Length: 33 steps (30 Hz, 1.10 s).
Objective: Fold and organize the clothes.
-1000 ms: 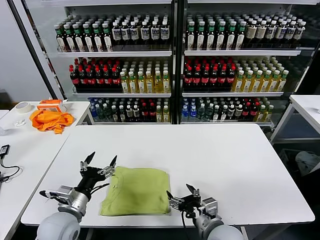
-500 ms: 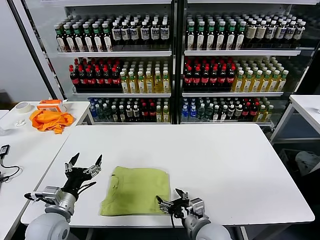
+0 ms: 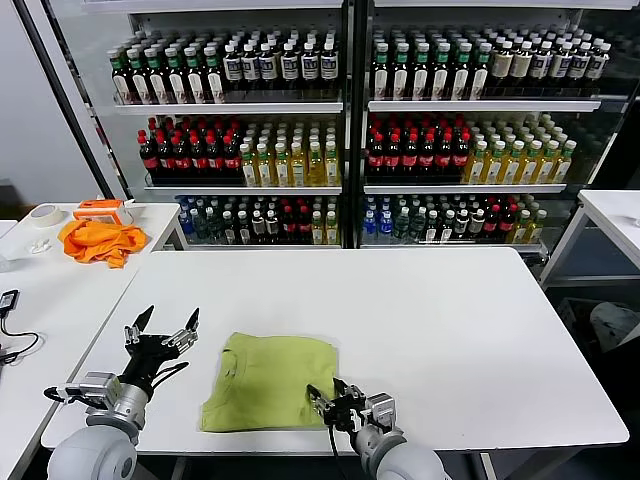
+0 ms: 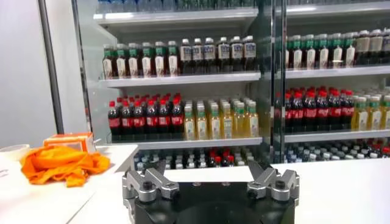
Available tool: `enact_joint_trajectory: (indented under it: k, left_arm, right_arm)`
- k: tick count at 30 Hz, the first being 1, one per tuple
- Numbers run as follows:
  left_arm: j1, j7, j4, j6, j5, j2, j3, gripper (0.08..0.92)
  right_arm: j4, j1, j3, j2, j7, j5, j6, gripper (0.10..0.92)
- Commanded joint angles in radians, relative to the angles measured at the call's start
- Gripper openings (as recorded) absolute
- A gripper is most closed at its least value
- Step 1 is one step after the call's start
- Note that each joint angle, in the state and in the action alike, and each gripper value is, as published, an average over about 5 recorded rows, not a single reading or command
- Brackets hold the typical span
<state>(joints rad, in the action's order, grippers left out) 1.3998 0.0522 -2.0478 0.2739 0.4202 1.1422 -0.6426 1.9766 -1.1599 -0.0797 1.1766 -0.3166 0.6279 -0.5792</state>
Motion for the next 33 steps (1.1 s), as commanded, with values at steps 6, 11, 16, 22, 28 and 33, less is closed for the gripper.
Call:
enact_joint_trajectory:
  k: [6,11,16,22,28,33]
  left_arm:
    - [0.009,0.011,-0.028,0.018,0.030,0.003,0.009,0.822]
    - [0.009,0.016,-0.058,0.030,0.037,-0.002,0.019,0.823]
    - [0.004,0.018,-0.063,0.035,0.038,-0.010,0.021,0.822]
    - [-0.002,0.018,-0.069,0.037,0.038,-0.012,0.028,0.823]
    - [-0.017,0.018,-0.050,0.033,0.033,-0.006,0.043,0.822]
    - [-0.022,0.017,-0.036,0.027,0.024,0.002,0.057,0.823]
  right_arm:
    - [-0.043,0.052,-0.003,0.038,-0.034,0.027,0.000,0.308]
    - [-0.026,0.092,0.024,0.044,-0.028,0.023,0.000,0.166]
    - [0.029,0.121,0.074,0.026,-0.017,-0.005,0.000,0.115]
    - [0.096,0.111,0.151,-0.048,-0.011,-0.056,0.000,0.115]
    - [0.132,0.045,0.236,-0.096,-0.027,-0.104,0.001,0.115]
    - [0.143,-0.010,0.282,-0.099,-0.059,-0.144,0.001,0.115]
